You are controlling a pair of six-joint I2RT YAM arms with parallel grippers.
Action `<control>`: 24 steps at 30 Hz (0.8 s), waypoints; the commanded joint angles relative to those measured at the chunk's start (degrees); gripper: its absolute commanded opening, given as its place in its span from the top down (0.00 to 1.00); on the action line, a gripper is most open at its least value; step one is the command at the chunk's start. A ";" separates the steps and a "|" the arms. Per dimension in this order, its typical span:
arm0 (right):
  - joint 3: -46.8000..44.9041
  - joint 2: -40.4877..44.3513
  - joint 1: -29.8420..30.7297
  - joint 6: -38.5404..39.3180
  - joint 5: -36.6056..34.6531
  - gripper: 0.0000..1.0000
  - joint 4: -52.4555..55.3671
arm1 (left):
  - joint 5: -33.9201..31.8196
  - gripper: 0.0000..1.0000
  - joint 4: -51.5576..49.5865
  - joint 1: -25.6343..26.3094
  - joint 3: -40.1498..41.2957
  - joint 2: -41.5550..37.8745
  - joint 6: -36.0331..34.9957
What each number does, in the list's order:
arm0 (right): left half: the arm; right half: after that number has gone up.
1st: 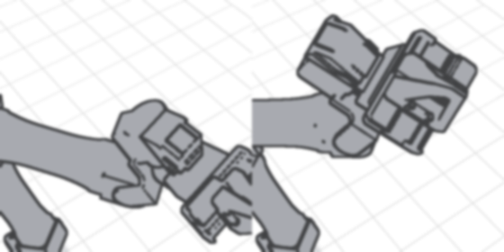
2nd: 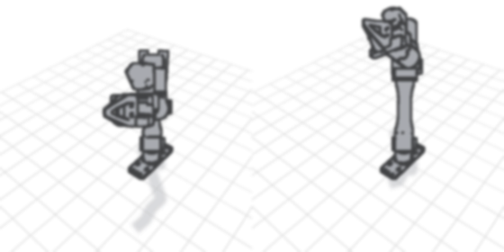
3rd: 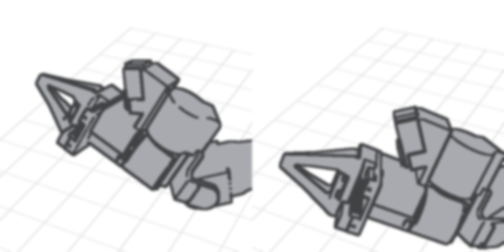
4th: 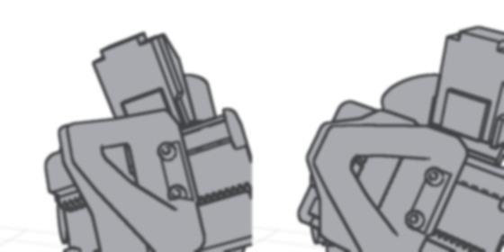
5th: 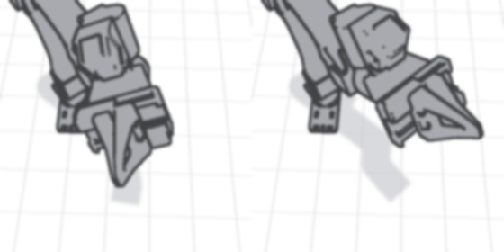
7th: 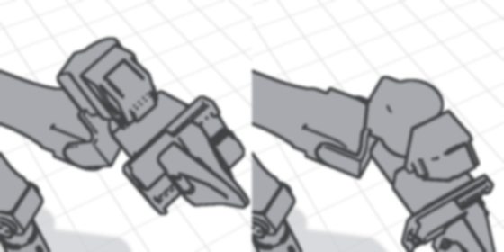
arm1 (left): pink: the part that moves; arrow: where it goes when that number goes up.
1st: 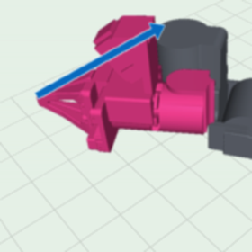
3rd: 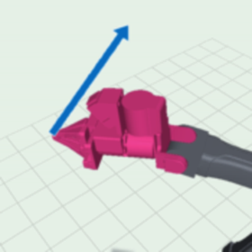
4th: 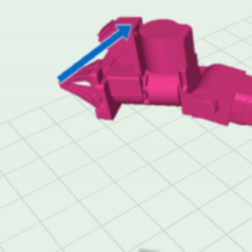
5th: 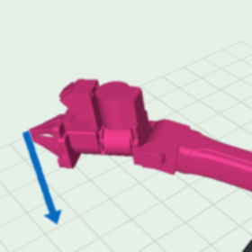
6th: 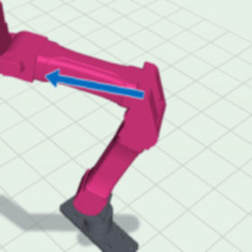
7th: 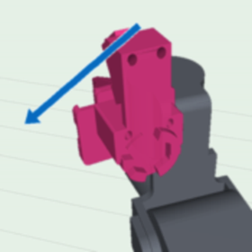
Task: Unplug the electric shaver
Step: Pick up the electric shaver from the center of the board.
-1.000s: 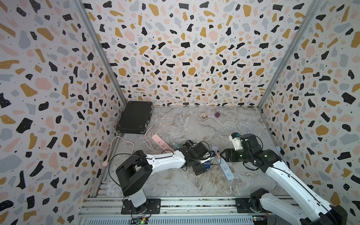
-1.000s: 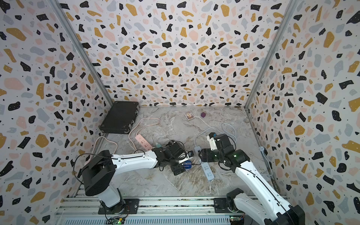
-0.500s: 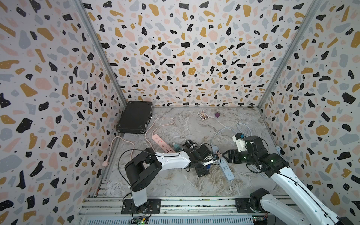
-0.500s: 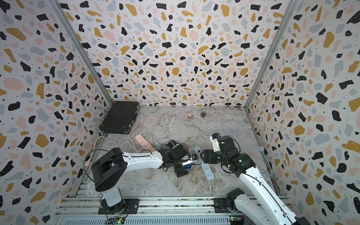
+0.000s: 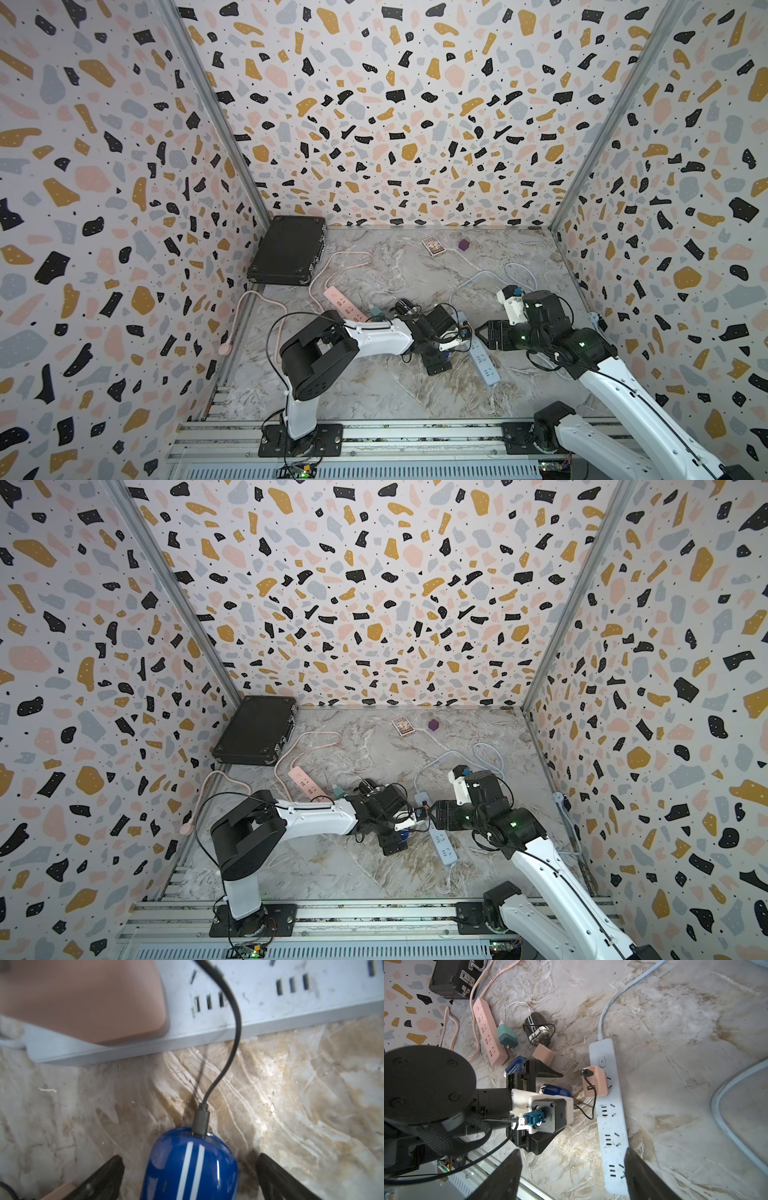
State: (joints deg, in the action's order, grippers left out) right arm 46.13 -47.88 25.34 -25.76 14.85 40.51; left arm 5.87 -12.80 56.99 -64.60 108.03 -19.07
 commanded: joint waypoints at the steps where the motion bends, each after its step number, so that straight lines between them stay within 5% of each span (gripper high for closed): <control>1: -0.37 0.95 -0.28 -0.27 0.44 0.21 1.51 | 2.83 0.01 -1.82 -0.82 -1.57 1.14 -0.08; 15: -1.03 0.77 -0.36 -0.45 1.47 0.21 0.62 | 3.35 0.07 -5.00 -1.75 -0.40 -2.09 1.32; 24: -0.12 3.49 -0.47 -0.89 0.90 0.21 1.68 | 5.63 0.20 -4.45 -2.63 -1.28 -0.26 1.14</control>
State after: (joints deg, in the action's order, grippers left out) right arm 44.99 -45.98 25.17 -26.20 15.86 40.56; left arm 10.04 -16.86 54.74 -65.34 107.18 -18.17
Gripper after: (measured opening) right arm 0.791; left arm 0.806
